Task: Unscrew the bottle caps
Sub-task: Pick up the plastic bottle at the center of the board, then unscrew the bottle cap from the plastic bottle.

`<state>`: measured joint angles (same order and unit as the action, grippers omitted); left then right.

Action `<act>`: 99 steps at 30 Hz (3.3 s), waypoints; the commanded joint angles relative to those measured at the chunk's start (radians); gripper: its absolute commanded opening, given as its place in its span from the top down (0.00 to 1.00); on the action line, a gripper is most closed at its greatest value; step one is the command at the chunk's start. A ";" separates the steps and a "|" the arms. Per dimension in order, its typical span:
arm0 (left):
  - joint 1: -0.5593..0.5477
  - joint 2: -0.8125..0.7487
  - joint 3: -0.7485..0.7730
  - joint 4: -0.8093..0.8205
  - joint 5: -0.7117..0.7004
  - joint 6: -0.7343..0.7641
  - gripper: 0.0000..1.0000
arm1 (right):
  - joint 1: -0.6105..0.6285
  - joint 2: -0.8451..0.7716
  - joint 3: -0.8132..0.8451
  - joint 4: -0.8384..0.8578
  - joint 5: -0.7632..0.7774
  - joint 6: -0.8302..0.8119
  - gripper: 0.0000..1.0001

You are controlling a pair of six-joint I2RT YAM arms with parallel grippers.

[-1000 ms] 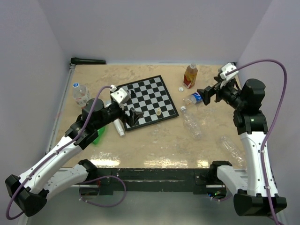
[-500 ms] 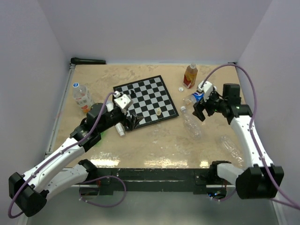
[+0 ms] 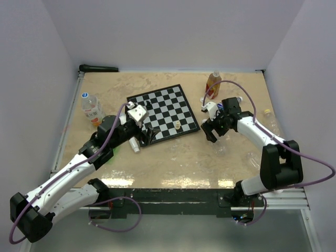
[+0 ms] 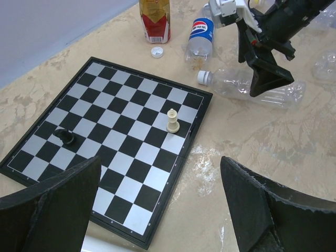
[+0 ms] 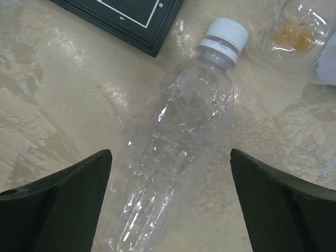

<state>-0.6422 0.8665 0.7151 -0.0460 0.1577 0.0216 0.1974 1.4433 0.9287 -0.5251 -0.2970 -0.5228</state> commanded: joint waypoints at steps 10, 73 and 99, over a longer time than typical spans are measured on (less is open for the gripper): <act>-0.001 -0.007 -0.006 0.048 -0.004 0.024 0.00 | 0.016 0.135 0.005 0.031 0.127 0.014 0.07; -0.001 -0.012 -0.134 0.426 0.224 -0.621 0.00 | 0.034 -0.112 0.209 -0.354 -0.435 -0.313 0.85; -0.168 0.440 -0.177 0.971 -0.017 -1.077 0.02 | 0.048 -0.073 0.151 -0.240 -0.751 -0.316 0.83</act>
<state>-0.7994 1.2915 0.5510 0.7891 0.1871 -1.0206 0.2348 1.3930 1.0897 -0.7876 -0.9897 -0.8238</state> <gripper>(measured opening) 0.990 0.636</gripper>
